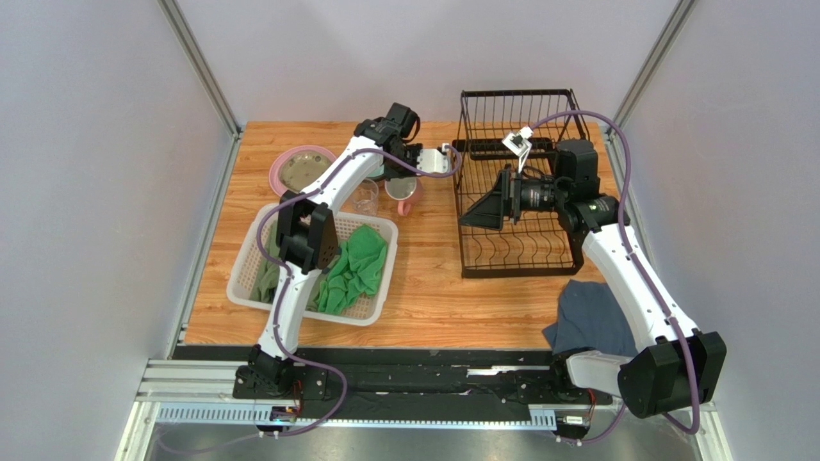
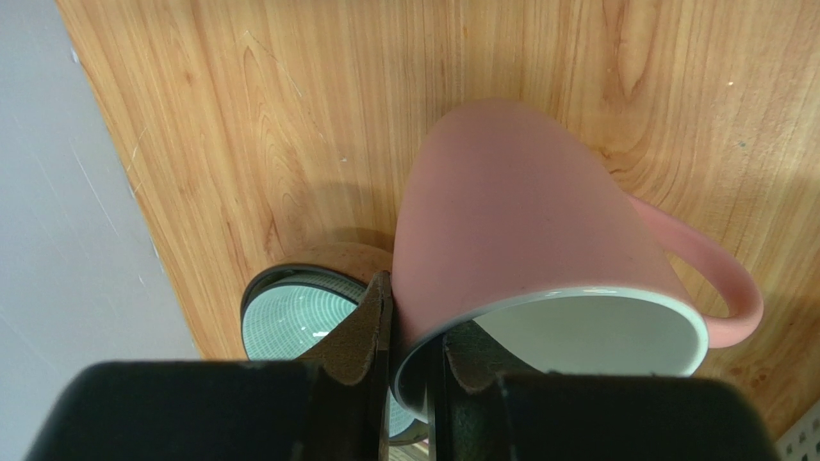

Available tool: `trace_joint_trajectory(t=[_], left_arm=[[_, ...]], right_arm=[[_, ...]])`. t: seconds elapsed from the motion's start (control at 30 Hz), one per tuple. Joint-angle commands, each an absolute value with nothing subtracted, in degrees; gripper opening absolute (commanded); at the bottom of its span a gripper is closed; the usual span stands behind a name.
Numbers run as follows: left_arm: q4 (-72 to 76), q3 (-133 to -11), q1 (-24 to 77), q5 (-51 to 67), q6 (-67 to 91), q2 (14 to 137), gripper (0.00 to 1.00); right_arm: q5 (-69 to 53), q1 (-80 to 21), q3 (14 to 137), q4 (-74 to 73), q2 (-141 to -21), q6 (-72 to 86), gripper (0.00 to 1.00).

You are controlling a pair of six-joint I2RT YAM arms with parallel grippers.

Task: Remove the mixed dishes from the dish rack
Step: Place the cup at the center of the board.

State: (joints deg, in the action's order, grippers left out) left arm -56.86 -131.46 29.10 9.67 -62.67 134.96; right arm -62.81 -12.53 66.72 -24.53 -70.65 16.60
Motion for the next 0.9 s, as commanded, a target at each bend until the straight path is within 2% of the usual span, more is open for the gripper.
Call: trace_joint_trajectory(t=[0.0, 0.6, 0.87], left_arm=[[-54.41, -134.74, 28.92, 9.06, -65.57, 133.86, 0.00], [-53.26, -134.03, 28.92, 7.38, -66.62, 135.09, 0.00], [-52.74, -133.07, 28.92, 6.77, -66.80, 135.18, 0.06]], right_arm=[[-62.14, -11.95, 66.27, -22.15, -68.29, 15.73, 0.99], [-61.88, -11.78, 65.74, -21.88, -68.20, 15.73, 0.99], [-61.79, -11.69, 65.65, -21.71, -68.29, 15.73, 0.99]])
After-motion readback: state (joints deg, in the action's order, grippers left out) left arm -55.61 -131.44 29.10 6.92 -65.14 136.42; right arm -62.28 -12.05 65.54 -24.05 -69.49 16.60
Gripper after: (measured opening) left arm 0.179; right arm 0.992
